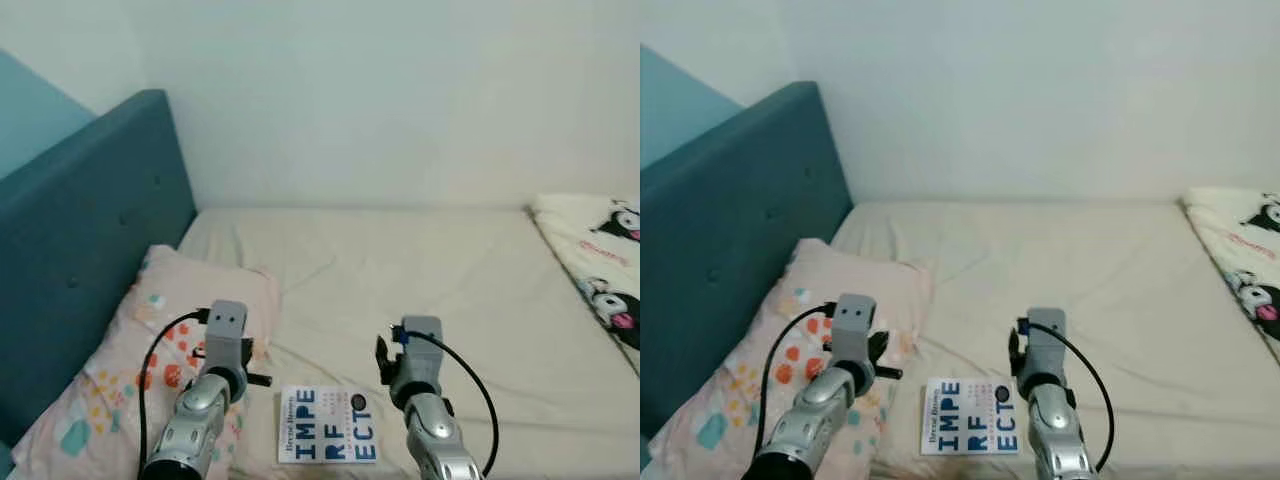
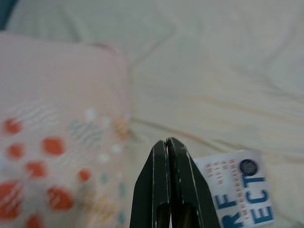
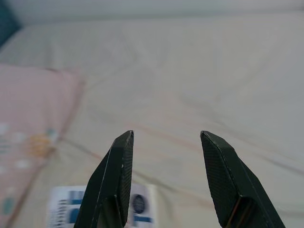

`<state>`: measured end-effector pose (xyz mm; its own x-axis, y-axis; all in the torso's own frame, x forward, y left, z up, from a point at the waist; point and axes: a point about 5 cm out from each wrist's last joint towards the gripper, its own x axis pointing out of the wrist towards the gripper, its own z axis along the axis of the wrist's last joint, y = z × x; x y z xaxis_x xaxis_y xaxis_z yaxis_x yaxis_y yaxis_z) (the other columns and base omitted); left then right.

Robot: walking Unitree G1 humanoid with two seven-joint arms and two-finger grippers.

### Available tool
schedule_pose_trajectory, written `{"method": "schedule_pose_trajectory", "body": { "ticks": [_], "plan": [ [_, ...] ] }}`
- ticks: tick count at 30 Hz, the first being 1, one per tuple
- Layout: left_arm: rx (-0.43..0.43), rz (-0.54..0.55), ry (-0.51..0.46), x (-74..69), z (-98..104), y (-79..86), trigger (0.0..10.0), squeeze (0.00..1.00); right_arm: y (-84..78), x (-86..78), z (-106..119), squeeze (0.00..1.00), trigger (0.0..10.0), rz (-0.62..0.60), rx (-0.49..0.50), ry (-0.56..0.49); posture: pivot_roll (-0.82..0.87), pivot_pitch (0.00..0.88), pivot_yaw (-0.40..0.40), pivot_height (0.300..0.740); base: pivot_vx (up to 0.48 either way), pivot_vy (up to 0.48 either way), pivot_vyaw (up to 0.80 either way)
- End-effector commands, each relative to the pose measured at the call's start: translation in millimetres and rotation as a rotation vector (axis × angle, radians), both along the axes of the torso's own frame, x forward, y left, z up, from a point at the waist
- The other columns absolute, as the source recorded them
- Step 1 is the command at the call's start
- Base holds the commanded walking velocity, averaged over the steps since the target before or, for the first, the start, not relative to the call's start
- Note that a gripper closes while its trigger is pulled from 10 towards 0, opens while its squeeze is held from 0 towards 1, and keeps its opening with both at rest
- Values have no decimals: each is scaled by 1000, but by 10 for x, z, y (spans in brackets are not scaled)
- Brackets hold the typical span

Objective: Clean up the room

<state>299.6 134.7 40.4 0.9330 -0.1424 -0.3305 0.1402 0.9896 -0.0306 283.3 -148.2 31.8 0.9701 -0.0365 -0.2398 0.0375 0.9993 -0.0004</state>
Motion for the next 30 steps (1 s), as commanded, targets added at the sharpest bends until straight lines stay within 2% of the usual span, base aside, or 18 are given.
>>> {"method": "schedule_pose_trajectory", "body": {
  "ticks": [1, 9, 24, 30],
  "plan": [
    [21, -4, -27, 34, 48, 16, 10000, 0, -7, -14, -10, 0, 10000, -2, -8, 14, -25, 0, -6, 740, 0, 0, 0],
    [15, -13, -41, 81, 80, -13, 10000, 0, -5, -23, -9, 0, 10000, 1, 8, 17, -28, 0, -7, 740, 0, 0, 0],
    [-20, -9, -46, 85, 101, -12, 10000, 0, -9, 12, 20, 0, 10000, 2, 15, 11, -23, 0, -20, 740, 0, 0, 0],
    [-68, 11, -53, 95, 147, -34, 10000, 0, -24, 12, 35, 0, 10000, -20, 20, 1, -29, 0, -10, 740, 0, 0, 0]
  ]
}}
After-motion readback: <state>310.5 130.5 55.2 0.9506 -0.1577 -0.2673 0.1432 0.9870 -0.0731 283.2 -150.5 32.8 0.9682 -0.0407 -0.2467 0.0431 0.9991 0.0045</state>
